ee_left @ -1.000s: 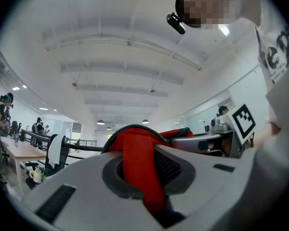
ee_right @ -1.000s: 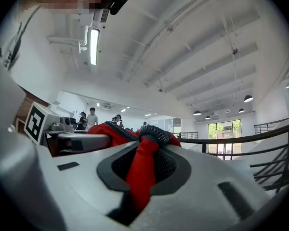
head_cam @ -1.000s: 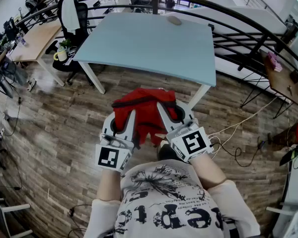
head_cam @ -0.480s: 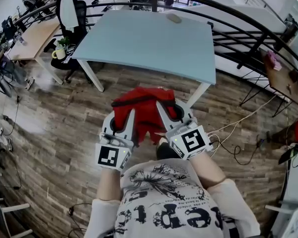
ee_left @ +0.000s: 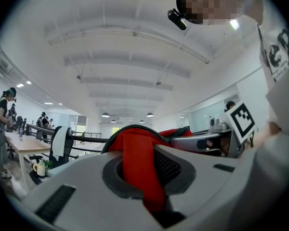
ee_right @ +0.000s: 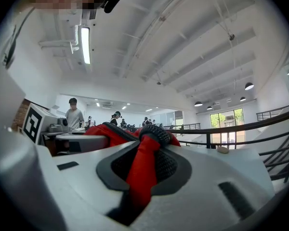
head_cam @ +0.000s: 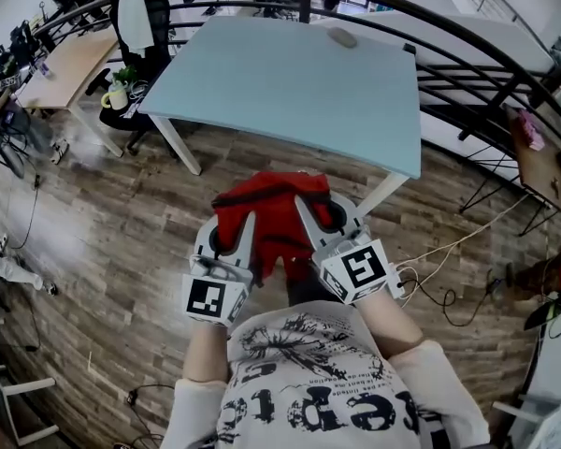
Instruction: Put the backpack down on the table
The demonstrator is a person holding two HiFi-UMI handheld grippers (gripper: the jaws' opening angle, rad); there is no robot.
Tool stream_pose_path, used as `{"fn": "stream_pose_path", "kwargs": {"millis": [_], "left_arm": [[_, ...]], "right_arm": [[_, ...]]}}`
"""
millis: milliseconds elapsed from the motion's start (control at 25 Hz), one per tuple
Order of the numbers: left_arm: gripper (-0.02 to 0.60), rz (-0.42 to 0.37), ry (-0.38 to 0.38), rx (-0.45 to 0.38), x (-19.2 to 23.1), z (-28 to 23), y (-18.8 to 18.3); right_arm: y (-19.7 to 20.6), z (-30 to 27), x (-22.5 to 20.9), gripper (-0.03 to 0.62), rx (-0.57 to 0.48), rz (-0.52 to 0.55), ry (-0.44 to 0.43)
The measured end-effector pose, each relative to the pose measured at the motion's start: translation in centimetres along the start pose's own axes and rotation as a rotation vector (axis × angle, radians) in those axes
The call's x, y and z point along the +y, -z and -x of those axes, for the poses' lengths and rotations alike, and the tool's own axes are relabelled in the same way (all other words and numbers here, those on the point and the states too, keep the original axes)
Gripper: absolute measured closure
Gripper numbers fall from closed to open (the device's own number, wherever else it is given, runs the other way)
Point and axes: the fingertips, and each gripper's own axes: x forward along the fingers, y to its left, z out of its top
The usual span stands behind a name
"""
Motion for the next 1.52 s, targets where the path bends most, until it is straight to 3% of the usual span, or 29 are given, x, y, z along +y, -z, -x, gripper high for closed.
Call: {"fn": "stream_pose_path", "kwargs": {"millis": [200, 600, 840, 1120, 1520], "left_arm": [[0.543, -0.011, -0.018, 0.018, 3.4, -5.5, 0.8], [0.543, -0.058, -0.056, -0.027, 10.6, -20.1, -0.6], [0.543, -0.047, -0.06, -0.033, 13.8, -27.7, -0.4], [0.543, -0.033, -0.004, -0.022, 17.3, -35.4, 1.2], [0.543, -0.018, 0.148, -0.038, 23.2, -45.6, 2.9]], "right_arm": [[0.5, -5.3, -4.3, 0.548, 0.005, -0.016, -0.023], [-2.0, -16.9, -15.7, 0.548, -0.048, 0.005, -0.05], [-2.3, -22.3, -21.9, 0.546, -0.05, 0.023, -0.046], [-1.4, -28.0, -27.8, 0.546, -0.042, 0.037, 0.002], [-0.6, -35.7, -34.9, 0.548, -0.042, 0.01, 0.135]]}}
